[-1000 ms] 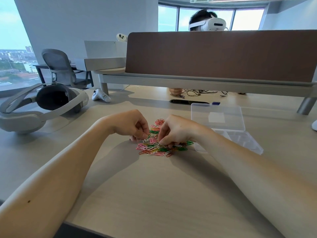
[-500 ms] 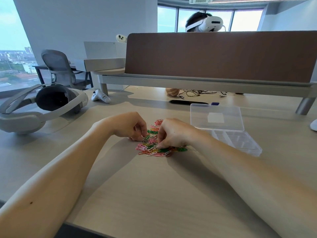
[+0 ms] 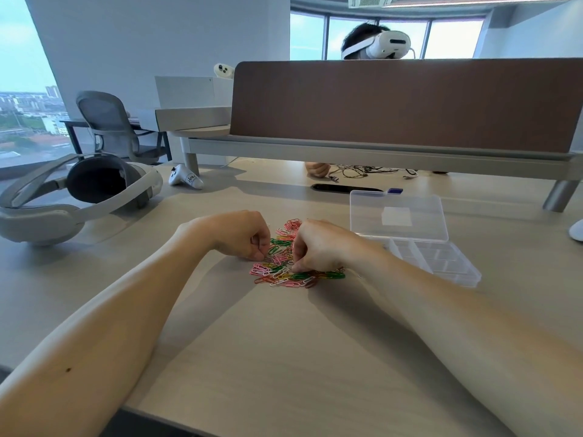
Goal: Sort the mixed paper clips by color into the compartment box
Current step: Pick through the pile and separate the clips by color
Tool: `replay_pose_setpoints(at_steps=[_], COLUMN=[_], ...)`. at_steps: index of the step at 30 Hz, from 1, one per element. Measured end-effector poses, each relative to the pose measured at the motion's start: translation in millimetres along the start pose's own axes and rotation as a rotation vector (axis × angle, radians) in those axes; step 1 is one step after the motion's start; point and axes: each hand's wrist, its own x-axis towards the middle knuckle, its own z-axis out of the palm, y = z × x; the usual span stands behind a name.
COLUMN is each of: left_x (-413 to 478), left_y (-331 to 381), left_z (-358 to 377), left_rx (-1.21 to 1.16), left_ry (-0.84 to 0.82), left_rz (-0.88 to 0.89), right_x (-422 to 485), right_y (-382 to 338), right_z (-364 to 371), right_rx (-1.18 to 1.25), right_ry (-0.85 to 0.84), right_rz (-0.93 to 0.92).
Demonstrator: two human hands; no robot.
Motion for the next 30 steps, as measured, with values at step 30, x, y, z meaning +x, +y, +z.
replay_pose_setpoints(at_steps=[30], left_x=[-3.0], left_y=[2.7], left_z=[-2.5], left_rx=[-0.201], left_ry=[0.058], left_rz=[0.061], right_x=[-4.5], right_y=[5.8], right_z=[-8.2], right_rx=[0.090], right_ry=[-0.013], right_rz=[-0.071])
